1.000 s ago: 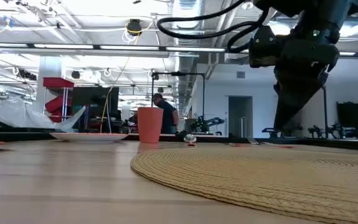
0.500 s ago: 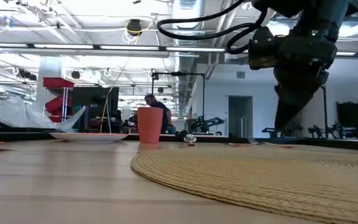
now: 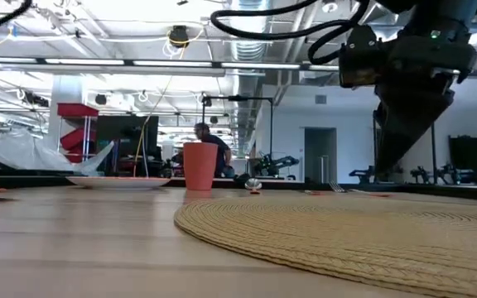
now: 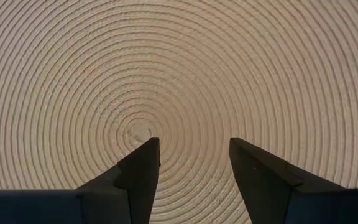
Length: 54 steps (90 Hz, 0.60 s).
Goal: Set table place
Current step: Move the orange table napkin to left of the table
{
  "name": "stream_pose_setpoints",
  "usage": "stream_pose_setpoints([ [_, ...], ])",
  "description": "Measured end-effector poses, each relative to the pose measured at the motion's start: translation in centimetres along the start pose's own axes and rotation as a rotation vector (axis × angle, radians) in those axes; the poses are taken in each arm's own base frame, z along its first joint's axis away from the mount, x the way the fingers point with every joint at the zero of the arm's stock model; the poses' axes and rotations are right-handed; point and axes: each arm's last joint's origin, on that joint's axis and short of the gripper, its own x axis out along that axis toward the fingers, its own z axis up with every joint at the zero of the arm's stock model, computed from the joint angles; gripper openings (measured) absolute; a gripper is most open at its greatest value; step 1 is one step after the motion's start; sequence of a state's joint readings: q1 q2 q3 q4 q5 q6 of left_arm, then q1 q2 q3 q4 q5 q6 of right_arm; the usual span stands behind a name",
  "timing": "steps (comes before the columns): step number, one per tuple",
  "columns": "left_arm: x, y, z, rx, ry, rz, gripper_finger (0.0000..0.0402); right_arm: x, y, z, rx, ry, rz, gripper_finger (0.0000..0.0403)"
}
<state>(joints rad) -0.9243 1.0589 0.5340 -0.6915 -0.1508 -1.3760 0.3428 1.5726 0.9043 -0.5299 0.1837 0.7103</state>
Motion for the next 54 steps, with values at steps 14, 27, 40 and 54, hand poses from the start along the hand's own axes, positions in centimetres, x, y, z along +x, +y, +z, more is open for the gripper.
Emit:
stream_pose_setpoints([
  [14, 1.5, 1.5, -0.3, -0.030, 0.106, 0.068, 0.0000, 0.0, -0.1, 0.1, 0.003, -0.001, -0.001, 0.0182],
  [27, 2.6, 2.3, -0.2, -0.062, 0.110, 0.072, 0.0000, 0.0, -0.1, 0.1, 0.027, -0.001, -0.001, 0.0182],
  [40, 3.0, 2.4, 0.3, -0.014, 0.127, 0.024, 0.0000, 0.0, 0.0, 0.1, 0.044, -0.002, 0.001, 0.0182],
  [54, 3.1, 3.0, 1.1, 0.062, 0.177, 0.037, 0.0000, 0.0, 0.0, 0.1, 0.046, -0.011, 0.008, 0.0182],
])
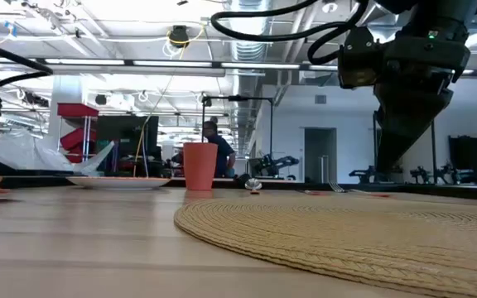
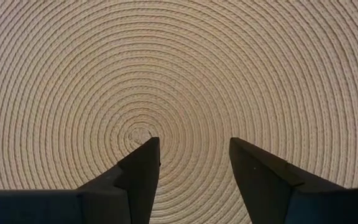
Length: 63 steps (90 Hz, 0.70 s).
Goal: Set table place
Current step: Move the orange table napkin to left of the table
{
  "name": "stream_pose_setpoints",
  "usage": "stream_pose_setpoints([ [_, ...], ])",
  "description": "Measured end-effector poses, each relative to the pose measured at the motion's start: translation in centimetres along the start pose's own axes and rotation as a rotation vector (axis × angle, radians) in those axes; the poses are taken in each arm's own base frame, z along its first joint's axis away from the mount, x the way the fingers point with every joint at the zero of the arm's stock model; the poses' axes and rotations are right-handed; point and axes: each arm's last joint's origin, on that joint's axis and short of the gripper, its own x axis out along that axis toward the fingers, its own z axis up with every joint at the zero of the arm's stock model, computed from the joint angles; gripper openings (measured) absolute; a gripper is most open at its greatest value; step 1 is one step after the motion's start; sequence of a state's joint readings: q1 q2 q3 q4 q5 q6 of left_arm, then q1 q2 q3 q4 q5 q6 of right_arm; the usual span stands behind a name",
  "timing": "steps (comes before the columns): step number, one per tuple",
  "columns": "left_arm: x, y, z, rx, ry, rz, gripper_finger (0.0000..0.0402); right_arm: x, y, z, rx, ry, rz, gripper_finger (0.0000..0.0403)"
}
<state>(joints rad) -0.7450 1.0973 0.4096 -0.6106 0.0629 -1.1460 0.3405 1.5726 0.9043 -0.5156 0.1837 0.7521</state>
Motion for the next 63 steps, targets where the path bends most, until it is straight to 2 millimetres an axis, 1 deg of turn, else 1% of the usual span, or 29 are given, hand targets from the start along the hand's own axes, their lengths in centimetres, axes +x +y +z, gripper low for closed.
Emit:
stream_pose_setpoints([
  [18, -0.1, 1.2, 0.8, 0.049, 0.054, 0.047, 0.0000, 0.0, 0.0, 0.0, -0.003, -0.003, 0.003, 0.0182],
  [35, -0.3, 2.4, 0.1, 0.042, 0.172, 0.145, 0.0000, 0.0, 0.0, 0.1, -0.054, -0.003, 0.001, 0.0182],
  [51, -0.3, 2.5, -0.1, 0.078, 0.216, 0.136, 0.0000, 0.0, -0.1, 0.0, -0.105, 0.001, -0.002, 0.0182],
  [63, -0.5, 2.4, -0.1, 0.063, 0.231, 0.125, 0.0000, 0.0, -0.2, 0.1, -0.126, 0.005, -0.008, 0.0182],
])
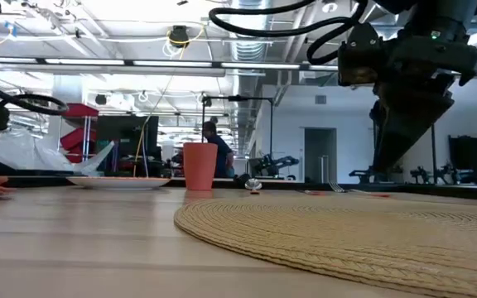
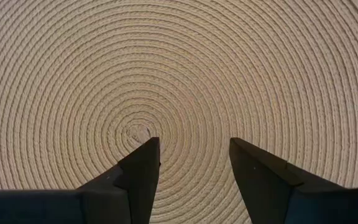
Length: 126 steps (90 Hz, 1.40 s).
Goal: Set table place
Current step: Move the orange table napkin to left of the table, then put the orange fork on the orange table napkin
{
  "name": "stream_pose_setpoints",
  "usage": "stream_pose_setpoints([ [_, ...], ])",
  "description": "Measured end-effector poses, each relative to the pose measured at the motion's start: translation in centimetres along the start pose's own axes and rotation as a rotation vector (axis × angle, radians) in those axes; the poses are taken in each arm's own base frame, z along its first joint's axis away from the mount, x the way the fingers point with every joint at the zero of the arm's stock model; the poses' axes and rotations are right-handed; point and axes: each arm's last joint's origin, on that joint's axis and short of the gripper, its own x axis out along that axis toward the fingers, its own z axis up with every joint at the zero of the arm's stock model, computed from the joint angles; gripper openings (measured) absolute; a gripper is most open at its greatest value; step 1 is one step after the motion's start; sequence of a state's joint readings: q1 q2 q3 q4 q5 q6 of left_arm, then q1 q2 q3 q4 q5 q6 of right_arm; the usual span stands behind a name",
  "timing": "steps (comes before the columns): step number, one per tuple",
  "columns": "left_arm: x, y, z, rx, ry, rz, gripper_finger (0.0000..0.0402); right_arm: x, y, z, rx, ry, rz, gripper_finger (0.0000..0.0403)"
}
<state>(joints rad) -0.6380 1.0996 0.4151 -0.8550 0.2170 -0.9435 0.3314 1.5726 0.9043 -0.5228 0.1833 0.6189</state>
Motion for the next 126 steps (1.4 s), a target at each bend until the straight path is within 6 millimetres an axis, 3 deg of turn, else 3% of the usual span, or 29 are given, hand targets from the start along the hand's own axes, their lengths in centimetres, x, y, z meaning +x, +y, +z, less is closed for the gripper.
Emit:
stream_pose_setpoints([
  [26, -1.1, -0.7, 0.2, -0.056, 0.000, -0.010, 0.0000, 0.2, -0.9, 0.6, -0.016, -0.003, -0.016, 0.0182],
  [44, -2.4, -2.3, 1.3, -0.143, -0.162, -0.082, 0.0000, 0.3, -1.4, 0.9, 0.003, -0.007, -0.023, 0.0182],
  [56, -2.5, -2.2, 1.5, -0.230, -0.216, -0.061, 0.0000, 0.3, -1.4, 0.9, 0.003, -0.007, -0.022, 0.0182],
  [67, -3.2, -2.6, 2.6, -0.408, -0.467, -0.075, 0.0000, 0.3, -1.4, 0.9, 0.003, -0.007, -0.022, 0.0182],
  [77, -5.0, -3.0, 4.6, -0.620, -0.854, -0.133, 0.0000, 0.3, -1.4, 0.9, 0.004, -0.008, -0.023, 0.0182],
  [92, -7.6, -1.1, 7.8, -0.940, -1.348, -0.128, 0.0000, 0.3, -1.6, 1.1, 0.010, -0.036, -0.065, 0.0182],
  [102, -9.7, 0.4, 10.2, -1.010, -1.467, -0.189, 0.0000, 0.3, -2.1, 1.5, 0.035, -0.047, -0.081, 0.0182],
  [110, -12.0, 1.2, 11.9, -0.909, -1.529, -0.264, 0.0000, -0.2, -3.1, 2.4, 0.065, -0.092, -0.136, 0.0182],
  [118, -14.9, 1.7, 12.8, -0.858, -1.587, -0.316, 0.0000, -2.0, -4.8, 4.4, 0.077, -0.192, -0.244, 0.0181],
  [126, -17.9, 2.2, 12.9, -0.851, -1.624, -0.312, 0.0000, -4.6, -7.0, 6.8, -0.016, -0.276, -0.411, 0.0178],
])
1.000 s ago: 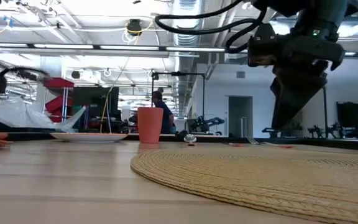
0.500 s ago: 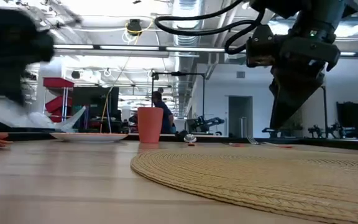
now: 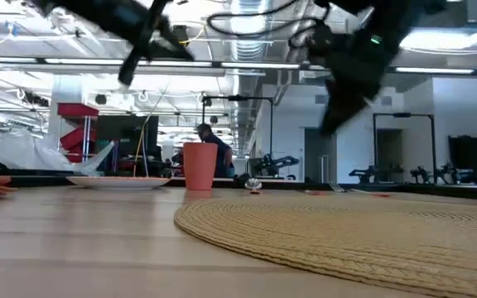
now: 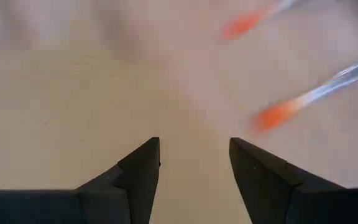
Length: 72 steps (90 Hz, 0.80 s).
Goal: Set table place
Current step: Put the orange fork on the orange table napkin
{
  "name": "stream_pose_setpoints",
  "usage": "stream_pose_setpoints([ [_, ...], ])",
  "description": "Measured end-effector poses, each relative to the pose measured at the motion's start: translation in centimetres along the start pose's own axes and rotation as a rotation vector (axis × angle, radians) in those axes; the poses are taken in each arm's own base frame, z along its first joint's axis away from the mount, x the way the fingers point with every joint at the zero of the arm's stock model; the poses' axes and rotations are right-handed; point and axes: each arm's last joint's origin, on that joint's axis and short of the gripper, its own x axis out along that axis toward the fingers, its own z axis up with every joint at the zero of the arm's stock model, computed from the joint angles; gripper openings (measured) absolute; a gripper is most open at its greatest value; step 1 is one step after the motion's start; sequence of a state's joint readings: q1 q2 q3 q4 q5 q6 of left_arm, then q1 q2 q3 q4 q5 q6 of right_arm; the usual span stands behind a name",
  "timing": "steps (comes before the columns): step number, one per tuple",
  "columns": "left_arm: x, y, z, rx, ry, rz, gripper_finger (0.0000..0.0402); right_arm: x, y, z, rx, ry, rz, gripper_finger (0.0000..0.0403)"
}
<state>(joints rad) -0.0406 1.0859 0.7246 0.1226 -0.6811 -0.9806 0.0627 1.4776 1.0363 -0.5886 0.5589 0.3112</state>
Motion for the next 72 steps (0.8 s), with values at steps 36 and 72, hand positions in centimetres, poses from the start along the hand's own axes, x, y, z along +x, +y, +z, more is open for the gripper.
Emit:
stream_pose_setpoints([
  [36, -2.3, -0.1, 9.2, 0.362, 0.018, 0.355, 0.0000, 1.7, -18.9, 1.1, 0.552, 0.128, -0.398, 0.0137],
  [72, -5.2, 3.0, 11.4, 0.422, 0.088, 0.528, 0.0000, 9.7, -20.6, -1.5, 0.603, 0.388, -0.250, 0.0164],
])
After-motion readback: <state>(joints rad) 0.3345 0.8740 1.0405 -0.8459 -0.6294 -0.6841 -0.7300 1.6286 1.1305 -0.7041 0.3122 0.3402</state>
